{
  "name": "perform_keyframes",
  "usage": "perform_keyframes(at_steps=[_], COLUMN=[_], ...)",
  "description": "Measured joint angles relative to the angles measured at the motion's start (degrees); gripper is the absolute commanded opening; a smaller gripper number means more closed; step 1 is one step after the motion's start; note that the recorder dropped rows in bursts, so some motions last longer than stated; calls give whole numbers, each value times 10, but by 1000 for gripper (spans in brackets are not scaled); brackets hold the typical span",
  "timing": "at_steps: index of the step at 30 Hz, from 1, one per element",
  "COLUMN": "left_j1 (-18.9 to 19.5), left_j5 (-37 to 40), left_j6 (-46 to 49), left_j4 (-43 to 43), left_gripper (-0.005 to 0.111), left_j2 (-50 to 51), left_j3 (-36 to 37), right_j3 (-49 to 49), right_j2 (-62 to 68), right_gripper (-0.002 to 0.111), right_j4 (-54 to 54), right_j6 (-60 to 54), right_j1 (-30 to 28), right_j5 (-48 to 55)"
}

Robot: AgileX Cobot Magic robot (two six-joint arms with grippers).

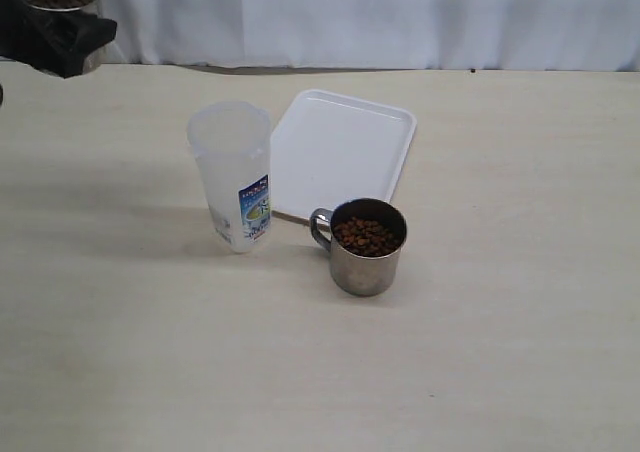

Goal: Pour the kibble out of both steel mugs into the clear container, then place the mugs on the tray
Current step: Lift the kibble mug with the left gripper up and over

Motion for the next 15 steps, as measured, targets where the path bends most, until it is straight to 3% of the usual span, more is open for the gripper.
perform_keyframes(at_steps=[2, 9, 12, 15], left_j1=[-24, -189, -228, -242], left_j5=[41, 148, 185, 186], left_j6=[-27, -54, -64, -99], left_j4=[38, 88, 135, 188], left_gripper=[0, 0, 0, 0], left_j2=[-27, -59, -59, -59], left_j3=[0, 0, 1, 1], right_j3=[0, 0, 0, 0], right_j2=[0, 0, 0, 0], right_gripper=[5, 5, 5, 5], right_j4=[0, 0, 0, 0], right_j6=[0, 0, 0, 0], right_j1=[0, 0, 0, 0], right_j5=[0, 0, 0, 0])
